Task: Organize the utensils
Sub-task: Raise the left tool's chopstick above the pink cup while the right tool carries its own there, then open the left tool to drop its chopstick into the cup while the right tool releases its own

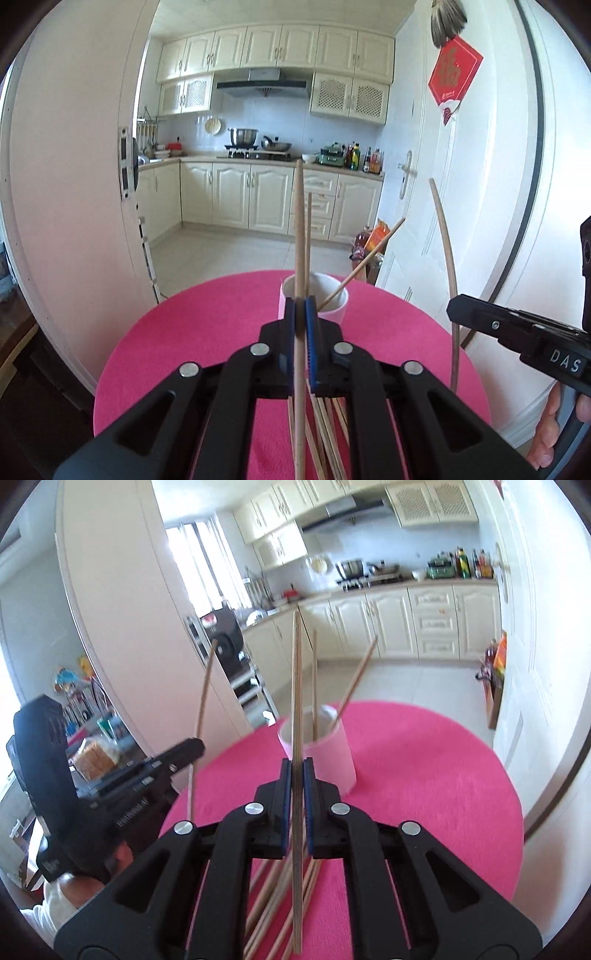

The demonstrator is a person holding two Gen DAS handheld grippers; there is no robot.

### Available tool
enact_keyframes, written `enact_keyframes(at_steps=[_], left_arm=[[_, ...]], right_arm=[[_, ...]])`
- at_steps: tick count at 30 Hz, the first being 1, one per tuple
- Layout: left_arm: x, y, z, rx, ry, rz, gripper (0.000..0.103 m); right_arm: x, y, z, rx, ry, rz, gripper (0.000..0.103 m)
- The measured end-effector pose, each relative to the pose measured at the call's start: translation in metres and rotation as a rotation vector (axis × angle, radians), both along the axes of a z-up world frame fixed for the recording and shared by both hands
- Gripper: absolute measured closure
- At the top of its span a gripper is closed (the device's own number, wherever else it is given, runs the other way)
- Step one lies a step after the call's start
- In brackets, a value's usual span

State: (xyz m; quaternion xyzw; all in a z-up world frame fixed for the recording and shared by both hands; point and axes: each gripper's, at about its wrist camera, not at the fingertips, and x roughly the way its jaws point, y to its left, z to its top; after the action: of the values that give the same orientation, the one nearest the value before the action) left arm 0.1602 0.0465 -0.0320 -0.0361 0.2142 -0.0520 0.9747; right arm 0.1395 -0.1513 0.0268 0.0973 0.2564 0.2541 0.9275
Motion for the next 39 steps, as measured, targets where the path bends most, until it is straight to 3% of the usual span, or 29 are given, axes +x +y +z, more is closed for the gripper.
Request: enact_keyframes(at_steps=[11, 19, 24, 32, 39], left_arm=[[0.042, -0.031, 0.023, 0.003, -0.220, 0.005, 0.097], [0.068, -0.023, 0.035, -0.064, -0.381, 0.047, 0.097], [0.086, -0.015, 0.027, -0.099, -0.406, 0.044, 0.097], [0.121, -0.016, 0.007, -0.162, -0.373, 0.040, 0.097], [0.134, -0.018, -0.008, -0.145, -0.323, 0.024, 0.097]], right_arm=[[0.021, -0.002, 0.023, 0.102, -0.236, -0.090, 0.097], [0.050, -0.005, 0.026, 0.201, -0.380, -0.157, 0.097], [0.071, -0.002, 0.024, 0.234, -0.424, -0.194, 0.097], [0.095, 0.005, 0.012, 0.242, -0.438, -0.215, 0.097], [0.102, 0.014, 0.002, 0.225, -0.420, -0.201, 0.096]])
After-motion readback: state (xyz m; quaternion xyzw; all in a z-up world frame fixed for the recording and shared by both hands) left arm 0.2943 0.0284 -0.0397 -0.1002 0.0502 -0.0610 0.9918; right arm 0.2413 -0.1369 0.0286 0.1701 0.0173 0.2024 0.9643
